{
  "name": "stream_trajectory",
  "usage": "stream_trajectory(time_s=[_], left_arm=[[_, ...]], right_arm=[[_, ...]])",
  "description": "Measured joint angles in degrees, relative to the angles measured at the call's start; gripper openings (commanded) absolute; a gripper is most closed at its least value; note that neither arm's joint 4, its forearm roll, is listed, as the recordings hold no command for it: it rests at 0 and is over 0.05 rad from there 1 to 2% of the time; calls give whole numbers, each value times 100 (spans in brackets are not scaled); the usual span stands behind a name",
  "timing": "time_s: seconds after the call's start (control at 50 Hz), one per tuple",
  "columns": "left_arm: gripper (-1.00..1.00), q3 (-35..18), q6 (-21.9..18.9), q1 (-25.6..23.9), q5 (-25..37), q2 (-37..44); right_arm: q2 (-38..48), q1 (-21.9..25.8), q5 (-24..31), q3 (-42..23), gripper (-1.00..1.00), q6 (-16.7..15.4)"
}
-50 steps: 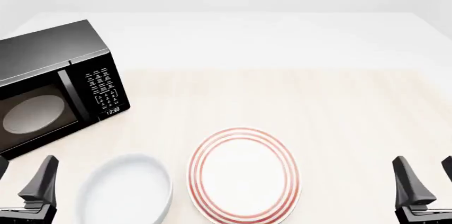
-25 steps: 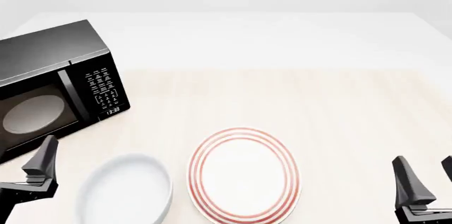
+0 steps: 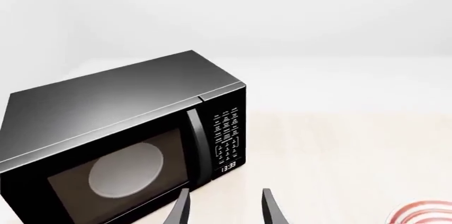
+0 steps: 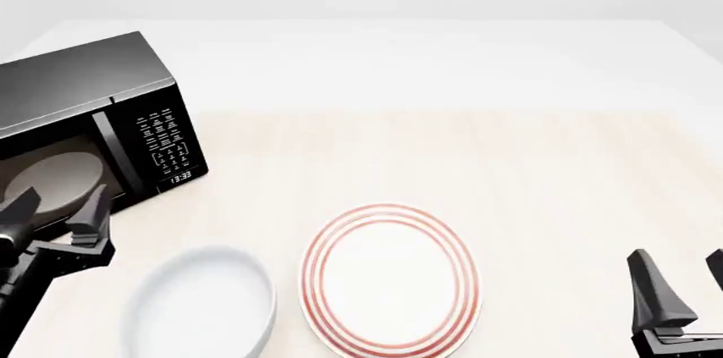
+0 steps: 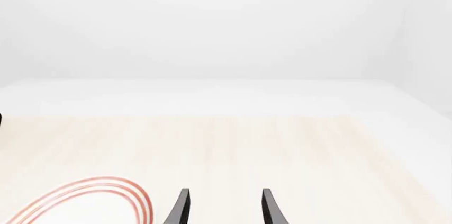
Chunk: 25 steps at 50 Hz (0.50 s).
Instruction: Open the microwave.
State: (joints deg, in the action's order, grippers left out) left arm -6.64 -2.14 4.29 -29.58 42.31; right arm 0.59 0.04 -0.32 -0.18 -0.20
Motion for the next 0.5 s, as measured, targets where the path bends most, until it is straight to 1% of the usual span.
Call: stream_trajectory(time_s=[0.06,0.5], left_arm=[[100,-21,-25,9,-218,257],[100,-303,-18,271,-1178,1620]], right_arm=[[0,0,0,0,100,0],[0,0,0,0,100,0]])
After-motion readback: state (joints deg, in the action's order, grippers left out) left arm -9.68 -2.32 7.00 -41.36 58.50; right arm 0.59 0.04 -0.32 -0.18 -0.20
